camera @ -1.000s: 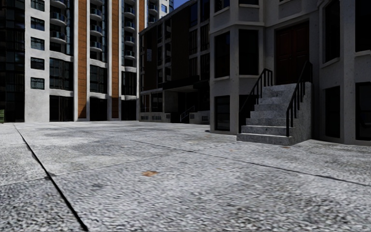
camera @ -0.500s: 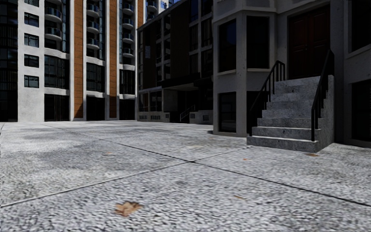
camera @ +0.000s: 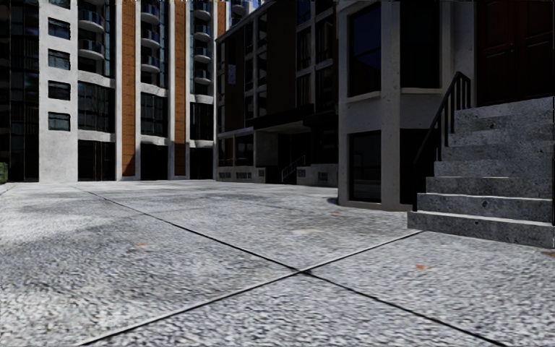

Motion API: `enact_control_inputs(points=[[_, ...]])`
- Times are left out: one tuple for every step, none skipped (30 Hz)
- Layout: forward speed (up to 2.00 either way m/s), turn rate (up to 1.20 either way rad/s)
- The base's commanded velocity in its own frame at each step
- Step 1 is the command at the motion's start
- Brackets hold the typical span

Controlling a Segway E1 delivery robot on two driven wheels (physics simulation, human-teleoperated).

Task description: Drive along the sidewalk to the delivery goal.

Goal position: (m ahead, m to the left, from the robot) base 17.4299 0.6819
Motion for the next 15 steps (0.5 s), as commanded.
enact_control_inputs(points=[[2.0,0.6],[2.0,0.41],[2.0,0.25],[2.0,0.0],[2.0,0.0],[2.0,0.0],[2.0,0.0],[2.0,0.0],[2.0,0.0],[2.0,0.0],[2.0,0.0],[2.0,0.0],[2.0,0.0],[2.0,0.0],[2.0,0.0]])
